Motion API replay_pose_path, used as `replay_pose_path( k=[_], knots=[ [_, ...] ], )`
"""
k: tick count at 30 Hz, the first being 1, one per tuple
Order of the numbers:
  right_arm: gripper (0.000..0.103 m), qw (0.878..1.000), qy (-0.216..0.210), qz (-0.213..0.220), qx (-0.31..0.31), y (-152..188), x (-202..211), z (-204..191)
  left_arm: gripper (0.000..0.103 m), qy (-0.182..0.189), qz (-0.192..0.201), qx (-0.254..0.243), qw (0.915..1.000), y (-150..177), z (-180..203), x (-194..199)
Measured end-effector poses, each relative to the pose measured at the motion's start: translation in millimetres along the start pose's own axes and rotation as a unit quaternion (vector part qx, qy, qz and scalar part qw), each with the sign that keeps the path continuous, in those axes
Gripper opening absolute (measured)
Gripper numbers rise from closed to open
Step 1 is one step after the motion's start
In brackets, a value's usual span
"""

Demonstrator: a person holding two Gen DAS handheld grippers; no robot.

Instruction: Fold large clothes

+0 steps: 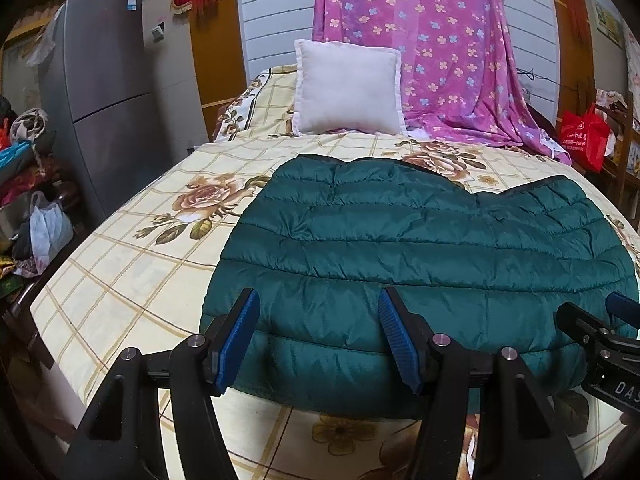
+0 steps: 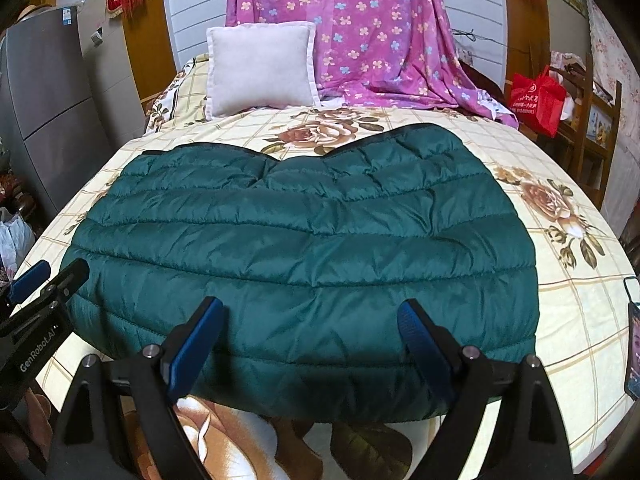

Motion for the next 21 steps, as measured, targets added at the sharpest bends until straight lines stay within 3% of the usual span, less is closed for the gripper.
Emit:
replay_pose_path(
  k=[21],
  knots=[
    [0.092,1.0,-0.002,-0.006,0.001,0.4,-6.5,-2.8,0.044,0.002,0.003,-0.002,1.0,1.3,2.9,1.3]
  ],
)
Point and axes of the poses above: each gripper's, at about its wrist camera, not at the fingertips, and x roughly against the way its jaws point, z to its right, y to its underside, the point moved 5 cm from there along -x, roughly the way its jaws point, and after that the axes turned 14 degrees about -z, right-handed, at the moved point
